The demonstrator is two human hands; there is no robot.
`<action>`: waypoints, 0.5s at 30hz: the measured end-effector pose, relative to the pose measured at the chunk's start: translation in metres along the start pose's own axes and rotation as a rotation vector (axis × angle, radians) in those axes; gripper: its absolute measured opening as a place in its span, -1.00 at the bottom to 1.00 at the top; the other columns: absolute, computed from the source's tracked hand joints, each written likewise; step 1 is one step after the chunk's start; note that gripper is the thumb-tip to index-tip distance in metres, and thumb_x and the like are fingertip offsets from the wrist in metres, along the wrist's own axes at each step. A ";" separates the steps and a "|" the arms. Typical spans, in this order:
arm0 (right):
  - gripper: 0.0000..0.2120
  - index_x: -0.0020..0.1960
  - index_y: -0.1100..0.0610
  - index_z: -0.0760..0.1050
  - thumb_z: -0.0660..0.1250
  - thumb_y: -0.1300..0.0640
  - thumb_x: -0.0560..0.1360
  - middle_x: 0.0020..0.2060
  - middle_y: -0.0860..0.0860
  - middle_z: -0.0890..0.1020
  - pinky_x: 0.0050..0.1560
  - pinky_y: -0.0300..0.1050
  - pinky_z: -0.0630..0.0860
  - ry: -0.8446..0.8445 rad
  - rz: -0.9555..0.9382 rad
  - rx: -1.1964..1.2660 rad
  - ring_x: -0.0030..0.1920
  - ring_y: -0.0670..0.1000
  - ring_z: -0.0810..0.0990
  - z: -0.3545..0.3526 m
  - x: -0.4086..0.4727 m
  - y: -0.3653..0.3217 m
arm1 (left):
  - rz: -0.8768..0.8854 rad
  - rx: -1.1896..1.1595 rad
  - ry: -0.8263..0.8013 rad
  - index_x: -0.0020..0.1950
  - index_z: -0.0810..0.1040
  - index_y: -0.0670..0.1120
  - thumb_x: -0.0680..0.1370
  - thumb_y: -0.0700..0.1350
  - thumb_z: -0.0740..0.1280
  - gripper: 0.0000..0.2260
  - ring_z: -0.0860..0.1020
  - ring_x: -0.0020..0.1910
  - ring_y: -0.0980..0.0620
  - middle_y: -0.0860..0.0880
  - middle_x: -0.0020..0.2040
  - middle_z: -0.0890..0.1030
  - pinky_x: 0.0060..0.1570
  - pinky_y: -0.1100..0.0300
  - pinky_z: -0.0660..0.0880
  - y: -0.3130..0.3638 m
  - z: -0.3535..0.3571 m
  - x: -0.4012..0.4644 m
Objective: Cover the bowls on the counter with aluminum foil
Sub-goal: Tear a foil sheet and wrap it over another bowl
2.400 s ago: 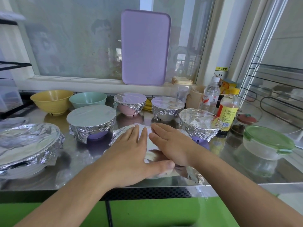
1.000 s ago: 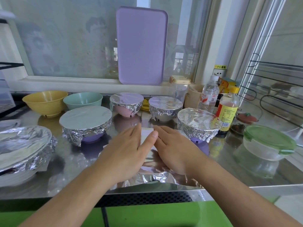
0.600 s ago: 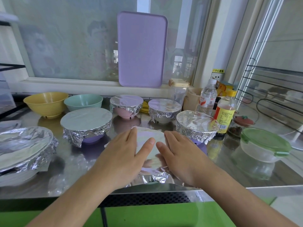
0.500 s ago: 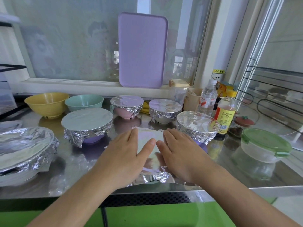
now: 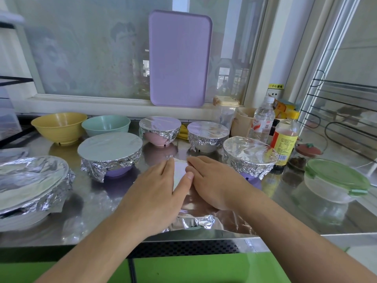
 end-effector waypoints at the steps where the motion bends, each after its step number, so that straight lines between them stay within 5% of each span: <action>1: -0.38 0.19 0.06 0.44 -0.29 -0.19 0.55 0.19 0.03 0.53 0.24 0.17 0.49 -0.015 0.033 0.001 0.26 0.12 0.48 -0.001 -0.002 0.002 | -0.007 -0.003 -0.005 0.64 0.18 -0.05 0.62 0.37 -0.16 -0.27 0.24 0.56 0.04 0.03 0.60 0.29 0.52 0.06 0.24 0.000 0.001 0.000; 6: -0.50 0.12 0.25 0.44 -0.15 -0.05 0.64 0.05 0.21 0.50 0.02 0.31 0.56 -0.149 0.155 -0.001 0.08 0.31 0.49 0.015 -0.004 0.020 | 0.047 0.012 -0.027 0.68 0.04 -0.03 0.57 0.43 -0.17 -0.20 0.08 0.61 0.09 0.05 0.66 0.14 0.59 0.13 0.08 0.008 -0.003 -0.010; 10: -0.27 0.22 0.28 0.42 -0.33 -0.14 0.52 0.23 0.25 0.51 0.14 0.28 0.55 -0.172 0.082 -0.109 0.23 0.33 0.48 0.013 -0.001 0.016 | 0.099 0.077 -0.126 0.70 -0.26 0.00 0.42 0.64 -0.22 0.03 -0.28 0.64 0.18 0.09 0.69 -0.26 0.60 0.19 -0.20 0.012 0.003 -0.025; 15: -0.39 0.27 0.24 0.39 -0.28 -0.09 0.63 0.20 0.22 0.51 0.22 0.18 0.45 -0.085 0.131 0.062 0.23 0.31 0.44 0.005 -0.010 0.015 | 0.062 0.095 -0.173 0.68 -0.33 -0.04 0.27 0.76 -0.08 0.25 -0.34 0.63 0.16 0.04 0.68 -0.35 0.63 0.12 -0.18 0.007 0.006 -0.023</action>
Point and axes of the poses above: each hand's wrist, its own x-axis towards the middle knuckle, its own z-axis out of the palm, y = z × x, the point moved 8 cm from there along x, towards the middle knuckle
